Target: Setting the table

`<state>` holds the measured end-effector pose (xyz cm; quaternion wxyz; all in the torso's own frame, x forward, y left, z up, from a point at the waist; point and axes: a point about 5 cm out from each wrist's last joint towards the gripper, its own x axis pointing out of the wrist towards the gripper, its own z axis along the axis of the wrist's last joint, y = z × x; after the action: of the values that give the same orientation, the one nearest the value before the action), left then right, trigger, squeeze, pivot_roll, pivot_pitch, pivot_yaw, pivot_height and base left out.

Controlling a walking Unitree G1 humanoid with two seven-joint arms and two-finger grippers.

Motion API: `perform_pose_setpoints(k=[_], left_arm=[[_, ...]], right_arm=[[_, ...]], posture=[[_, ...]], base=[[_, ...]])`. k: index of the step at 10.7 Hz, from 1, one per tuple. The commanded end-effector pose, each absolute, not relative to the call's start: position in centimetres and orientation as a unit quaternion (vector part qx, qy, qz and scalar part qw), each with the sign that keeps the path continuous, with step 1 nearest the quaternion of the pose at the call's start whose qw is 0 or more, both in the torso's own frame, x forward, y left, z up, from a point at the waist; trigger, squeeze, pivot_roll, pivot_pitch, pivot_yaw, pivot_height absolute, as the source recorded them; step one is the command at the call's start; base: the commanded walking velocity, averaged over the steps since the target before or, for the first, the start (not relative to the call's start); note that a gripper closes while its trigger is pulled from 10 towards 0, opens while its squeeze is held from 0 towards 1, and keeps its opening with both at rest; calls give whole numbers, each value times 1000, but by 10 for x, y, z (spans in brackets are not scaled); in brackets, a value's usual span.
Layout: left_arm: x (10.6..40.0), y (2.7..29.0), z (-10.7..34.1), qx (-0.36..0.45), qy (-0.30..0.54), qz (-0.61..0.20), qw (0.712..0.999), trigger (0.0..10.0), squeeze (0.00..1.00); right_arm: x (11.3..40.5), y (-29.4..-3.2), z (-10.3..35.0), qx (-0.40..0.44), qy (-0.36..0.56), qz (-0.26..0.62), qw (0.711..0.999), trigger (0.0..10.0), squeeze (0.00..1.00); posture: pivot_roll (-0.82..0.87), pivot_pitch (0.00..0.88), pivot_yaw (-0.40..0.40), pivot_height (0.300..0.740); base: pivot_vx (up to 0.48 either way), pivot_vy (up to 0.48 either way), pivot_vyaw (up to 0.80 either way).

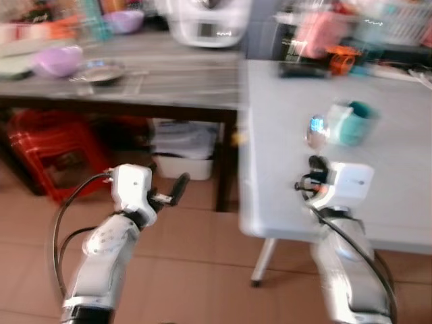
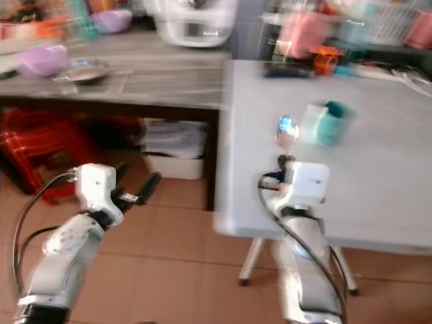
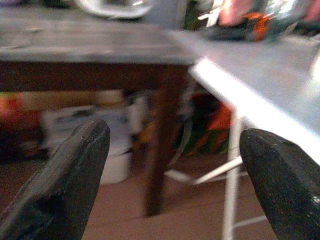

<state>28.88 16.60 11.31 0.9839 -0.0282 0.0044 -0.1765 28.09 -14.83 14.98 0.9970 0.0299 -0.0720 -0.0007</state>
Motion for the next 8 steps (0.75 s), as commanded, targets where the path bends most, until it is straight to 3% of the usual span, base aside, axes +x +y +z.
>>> perform_pose_setpoints(k=[1, 8], left_arm=[[290, 160, 116, -30, -4, -185, 982, 10000, 0], [295, 168, 118, -15, -23, -142, 990, 10000, 0]], right_arm=[[280, -159, 152, 21, -78, -16, 997, 10000, 0], [281, -161, 150, 22, -80, -15, 996, 10000, 0]], posture=[[84, 63, -10, 740], [89, 50, -12, 740]], base=[[0, 476, 0], [0, 475, 0]])
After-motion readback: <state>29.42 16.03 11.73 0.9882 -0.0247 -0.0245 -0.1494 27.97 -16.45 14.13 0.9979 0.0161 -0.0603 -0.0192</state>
